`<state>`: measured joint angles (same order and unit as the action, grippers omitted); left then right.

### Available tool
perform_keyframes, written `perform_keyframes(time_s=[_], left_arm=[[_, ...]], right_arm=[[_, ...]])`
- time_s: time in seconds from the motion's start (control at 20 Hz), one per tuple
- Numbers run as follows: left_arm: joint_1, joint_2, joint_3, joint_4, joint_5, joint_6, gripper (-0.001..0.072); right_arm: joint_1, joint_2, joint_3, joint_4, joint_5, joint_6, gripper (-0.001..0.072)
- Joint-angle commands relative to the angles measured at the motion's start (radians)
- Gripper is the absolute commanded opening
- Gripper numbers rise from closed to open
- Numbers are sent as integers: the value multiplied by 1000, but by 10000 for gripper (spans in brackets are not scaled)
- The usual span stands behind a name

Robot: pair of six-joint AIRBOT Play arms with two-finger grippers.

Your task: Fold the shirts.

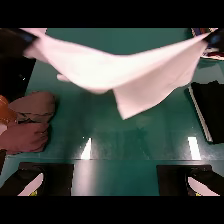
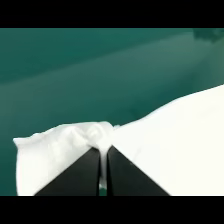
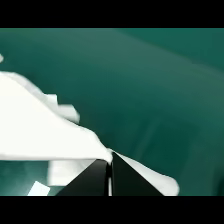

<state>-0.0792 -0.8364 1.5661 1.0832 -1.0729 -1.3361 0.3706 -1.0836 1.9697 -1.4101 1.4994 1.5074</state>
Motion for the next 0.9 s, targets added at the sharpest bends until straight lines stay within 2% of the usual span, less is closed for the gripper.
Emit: perform_keyframes(time_s=[0.0, 0.3, 0.4, 0.5, 0.65, 0.75, 0.85], left_arm=[[1, 127, 150, 10, -8, -15, 30], [1, 156, 306, 51, -69, -71, 29], [1, 134, 299, 65, -109, -73, 29], [1, 87, 271, 65, -206, -93, 29], [0, -16, 122, 59, -334, -105, 29], [0, -78, -48, 60, -339, -103, 30], [0, -151, -226, 61, -287, -93, 29]], right_arm=[[0, 37, 153, -19, 32, -9, 11], [0, 183, 50, -196, -23, 34, 9], [0, 149, 87, -217, 2, 33, 9], [0, 58, 165, -236, 62, 31, 8], [0, -104, 174, -240, 100, -4, 8], [-2, -200, 72, -237, 99, -9, 10], [-40, -305, -30, -150, 105, -16, 10]])
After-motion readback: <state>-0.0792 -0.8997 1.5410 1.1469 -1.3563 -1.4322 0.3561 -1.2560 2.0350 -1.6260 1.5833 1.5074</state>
